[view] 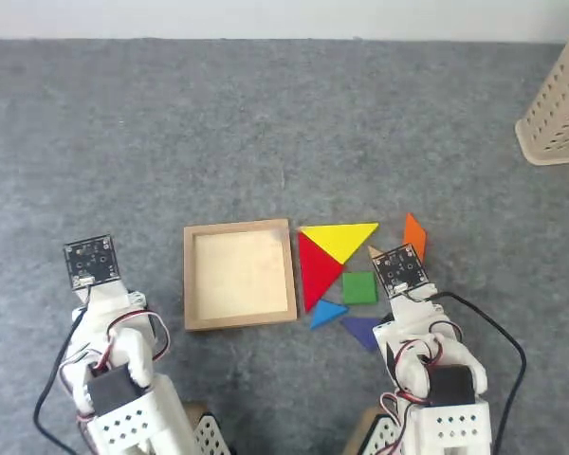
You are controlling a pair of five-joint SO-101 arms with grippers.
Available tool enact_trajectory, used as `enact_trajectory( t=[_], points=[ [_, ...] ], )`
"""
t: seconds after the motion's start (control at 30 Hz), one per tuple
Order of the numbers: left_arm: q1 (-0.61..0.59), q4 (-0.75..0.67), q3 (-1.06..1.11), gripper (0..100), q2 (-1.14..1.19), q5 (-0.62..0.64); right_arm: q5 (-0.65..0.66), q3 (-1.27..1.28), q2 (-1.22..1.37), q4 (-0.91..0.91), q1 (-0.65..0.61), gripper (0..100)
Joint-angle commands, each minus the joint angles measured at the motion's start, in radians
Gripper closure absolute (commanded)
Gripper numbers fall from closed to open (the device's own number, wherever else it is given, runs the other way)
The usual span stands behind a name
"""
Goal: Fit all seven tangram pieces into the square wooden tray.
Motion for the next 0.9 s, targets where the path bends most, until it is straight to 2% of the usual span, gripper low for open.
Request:
enact_trajectory(
  t=[0.0,0.23,0.37,0.43,0.5,0.67,0.87],
  points=[
    [0.006,0.006,-0.010,99,-0.008,0.014,-0.012,0.012,-0.019,0.007,-0.002,98.7],
    [0.006,0.006,-0.010,99,-0.008,0.014,0.008,0.011,-0.019,-0.022,0.019,98.9],
    [0.005,0.006,-0.010,99,-0.008,0.014,0.190,0.011,-0.019,-0.071,0.048,98.7],
    [0.005,0.006,-0.010,99,-0.008,0.014,0.305,0.005,-0.019,-0.076,0.101,98.7],
    [0.005,0.006,-0.010,99,-0.008,0.014,0.353,-0.029,-0.019,-0.068,0.165,98.7],
    [0.005,0.006,-0.010,99,-0.008,0.014,0.298,-0.157,-0.019,-0.067,0.320,98.6],
    [0.005,0.006,-0.010,99,-0.008,0.014,0.279,-0.187,-0.018,-0.065,0.282,94.8]
  ],
)
